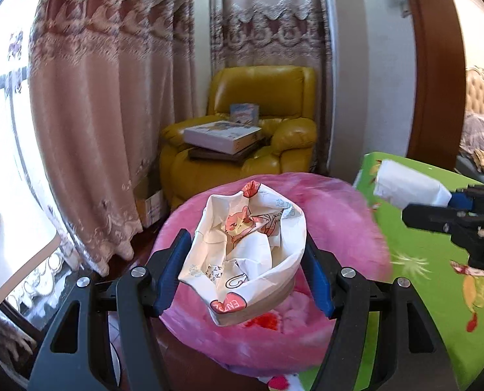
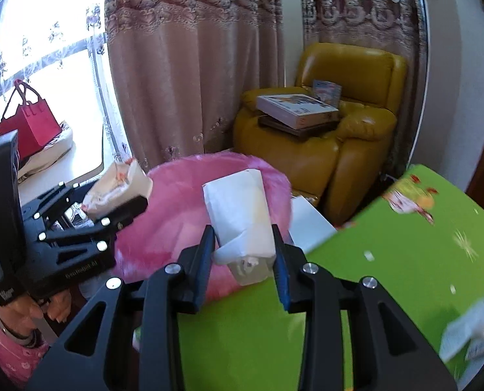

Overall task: Collect trash
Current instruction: 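Carry both items to the pink bin and open both tools to drop them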

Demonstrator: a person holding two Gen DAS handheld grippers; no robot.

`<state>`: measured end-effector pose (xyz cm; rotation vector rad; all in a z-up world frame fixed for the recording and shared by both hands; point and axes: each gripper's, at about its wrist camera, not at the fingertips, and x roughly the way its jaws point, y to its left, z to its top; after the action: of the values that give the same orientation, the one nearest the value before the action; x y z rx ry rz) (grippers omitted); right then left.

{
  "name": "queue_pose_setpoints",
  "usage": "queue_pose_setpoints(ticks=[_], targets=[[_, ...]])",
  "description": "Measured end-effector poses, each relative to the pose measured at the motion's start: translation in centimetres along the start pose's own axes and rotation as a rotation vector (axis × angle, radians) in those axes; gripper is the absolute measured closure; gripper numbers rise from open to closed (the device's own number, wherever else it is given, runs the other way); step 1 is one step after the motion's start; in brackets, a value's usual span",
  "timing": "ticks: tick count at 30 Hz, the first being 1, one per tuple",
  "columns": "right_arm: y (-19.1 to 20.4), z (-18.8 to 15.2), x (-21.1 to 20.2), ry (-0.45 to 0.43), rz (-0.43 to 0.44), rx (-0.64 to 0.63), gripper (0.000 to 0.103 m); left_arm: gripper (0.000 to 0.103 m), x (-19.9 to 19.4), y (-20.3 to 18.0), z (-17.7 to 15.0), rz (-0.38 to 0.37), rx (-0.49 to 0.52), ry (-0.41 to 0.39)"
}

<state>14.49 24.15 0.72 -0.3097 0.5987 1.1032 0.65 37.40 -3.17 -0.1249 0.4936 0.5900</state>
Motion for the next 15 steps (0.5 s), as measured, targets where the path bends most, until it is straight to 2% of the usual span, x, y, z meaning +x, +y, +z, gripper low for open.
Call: queue_pose_setpoints(ticks=[2, 3, 4, 5, 6, 7, 10, 13, 15], targets=[[0.6, 1.0, 1.4, 0.005, -0.003, -0.021, 0.063, 0.038, 1.2, 0.9, 0.1, 0.0, -0.023, 0.023], [0.7, 1.4, 2.1, 0.012, -0.009, -0.025, 0.052, 0.038, 1.7, 1.3, 0.2, 0.004, -0.038, 0.033], [0.6, 1.4, 2.4, 0.01, -0.007, -0.019, 0.044, 0.032, 2.1, 1.7, 0.2, 0.01, -0.051, 0.04], [0.5, 1.5, 2.6, 0.005, 0.009, -0.012, 0.026, 0.019, 2.4, 2.0, 0.2, 0.013, -0.064, 0.041], [0.3, 1.5, 2.4, -0.01, 0.028, -0.001, 0.023, 0.013, 2.5, 2.2, 0.1, 0.015, -0.076, 0.037], [-0.1, 1.4, 2.1, -0.016, 0.033, 0.01, 0.023, 0.01, 2.4, 2.5, 0.0, 0.027, -0.093, 0.025], [-1.3, 0.5, 0.1, -0.041, 0.032, 0.046, 0.023, 0.01, 1.7, 2.4, -0.4, 0.016, -0.112, 0.025], [-2.8, -1.2, -3.0, -0.058, -0.007, 0.04, 0.023, 0.01, 0.5, 1.5, -0.9, 0.013, -0.125, 0.017], [-4.2, -3.1, -5.5, -0.066, -0.06, 0.038, 0.023, 0.01, -0.5, -0.1, -1.1, -0.049, -0.134, 0.017]])
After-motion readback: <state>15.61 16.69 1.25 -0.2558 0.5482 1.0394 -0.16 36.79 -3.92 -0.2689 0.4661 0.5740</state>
